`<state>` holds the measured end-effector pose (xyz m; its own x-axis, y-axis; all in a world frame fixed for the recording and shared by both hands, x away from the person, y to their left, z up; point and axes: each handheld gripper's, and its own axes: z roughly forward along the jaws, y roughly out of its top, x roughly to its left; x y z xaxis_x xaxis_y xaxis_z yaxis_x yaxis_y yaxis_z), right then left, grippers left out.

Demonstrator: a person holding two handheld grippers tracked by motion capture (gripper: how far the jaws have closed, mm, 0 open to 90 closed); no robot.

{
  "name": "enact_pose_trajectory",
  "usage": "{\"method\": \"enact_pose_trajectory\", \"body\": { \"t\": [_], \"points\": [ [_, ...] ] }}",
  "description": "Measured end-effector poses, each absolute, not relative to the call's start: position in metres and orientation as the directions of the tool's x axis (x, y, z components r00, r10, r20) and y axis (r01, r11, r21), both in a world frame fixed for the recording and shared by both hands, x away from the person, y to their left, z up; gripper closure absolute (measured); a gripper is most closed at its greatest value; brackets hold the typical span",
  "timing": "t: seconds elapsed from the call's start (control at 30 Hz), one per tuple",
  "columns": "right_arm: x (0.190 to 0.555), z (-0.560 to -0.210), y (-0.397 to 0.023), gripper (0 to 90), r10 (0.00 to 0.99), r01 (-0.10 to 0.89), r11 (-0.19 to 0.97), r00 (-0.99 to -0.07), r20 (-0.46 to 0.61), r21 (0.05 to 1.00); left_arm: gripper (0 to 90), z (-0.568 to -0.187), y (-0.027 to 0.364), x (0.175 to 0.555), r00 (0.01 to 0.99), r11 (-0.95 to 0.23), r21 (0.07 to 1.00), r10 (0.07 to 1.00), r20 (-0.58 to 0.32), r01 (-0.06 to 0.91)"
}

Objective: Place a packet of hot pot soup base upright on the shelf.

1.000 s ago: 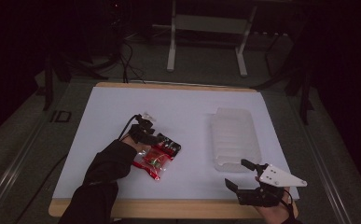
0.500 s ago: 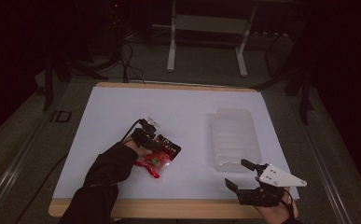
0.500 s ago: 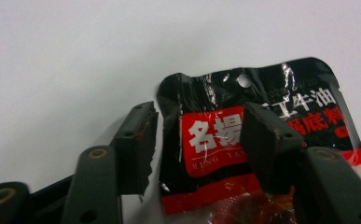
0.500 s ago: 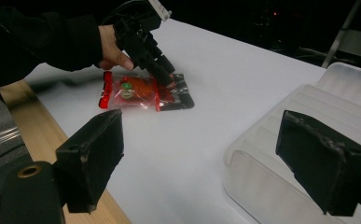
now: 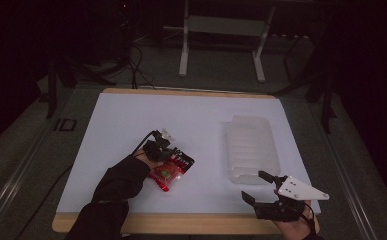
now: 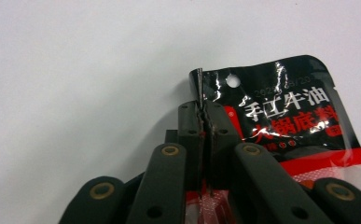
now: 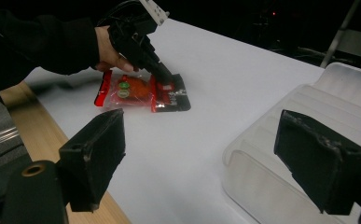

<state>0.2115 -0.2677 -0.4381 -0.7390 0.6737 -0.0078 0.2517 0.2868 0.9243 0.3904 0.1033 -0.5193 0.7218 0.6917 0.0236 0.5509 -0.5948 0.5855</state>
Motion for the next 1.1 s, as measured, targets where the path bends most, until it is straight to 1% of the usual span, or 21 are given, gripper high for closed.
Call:
{"method": "enact_pose_trajectory", "body": {
  "t": [0.1,0.27,0.3,0.37,0.57,0.6,0.73,0.8,0.83,1.1],
  "points": [
    [0.212,-0.438,-0.268,17.0,0.674,0.253,0.283,-0.738,-0.004,0.925,88.0,-0.520,0.104,0.389,0.714,-0.586,0.596,0.700,0.030,0.549],
    [0.212,-0.438,-0.270,17.0,0.675,0.256,0.275,-0.738,0.003,0.927,88.7,-0.518,0.113,0.389,0.688,-0.515,0.631,0.725,-0.042,0.580],
    [0.212,-0.438,-0.270,17.0,0.677,0.258,0.274,-0.736,0.005,0.927,88.7,-0.517,0.115,0.388,0.686,-0.508,0.639,0.726,-0.044,0.578],
    [0.211,-0.437,-0.271,19.5,0.686,0.254,0.262,-0.728,0.006,0.931,88.7,-0.515,0.118,0.386,0.680,-0.483,0.657,0.730,-0.062,0.579],
    [0.209,-0.433,-0.274,24.6,0.696,0.253,0.237,-0.718,0.018,0.938,88.8,-0.503,0.123,0.379,0.681,-0.469,0.684,0.730,-0.057,0.559],
    [0.210,-0.433,-0.274,26.8,0.692,0.259,0.237,-0.721,0.024,0.937,88.9,-0.501,0.123,0.378,0.680,-0.465,0.690,0.731,-0.055,0.555],
    [0.208,-0.432,-0.274,26.8,0.692,0.250,0.223,-0.721,0.028,0.942,89.1,-0.492,0.126,0.374,0.679,-0.450,0.699,0.731,-0.068,0.555],
    [0.207,-0.431,-0.273,26.3,0.697,0.245,0.223,-0.717,0.021,0.943,89.1,-0.488,0.128,0.371,0.682,-0.451,0.706,0.729,-0.061,0.545],
    [0.207,-0.431,-0.273,22.6,0.693,0.236,0.231,-0.721,0.011,0.944,89.1,-0.486,0.128,0.369,0.679,-0.448,0.711,0.732,-0.056,0.541],
    [0.207,-0.433,-0.269,22.1,0.703,0.241,0.262,-0.711,-0.014,0.934,89.1,-0.468,0.132,0.356,0.689,-0.433,0.744,0.723,-0.050,0.509]
  ]
}}
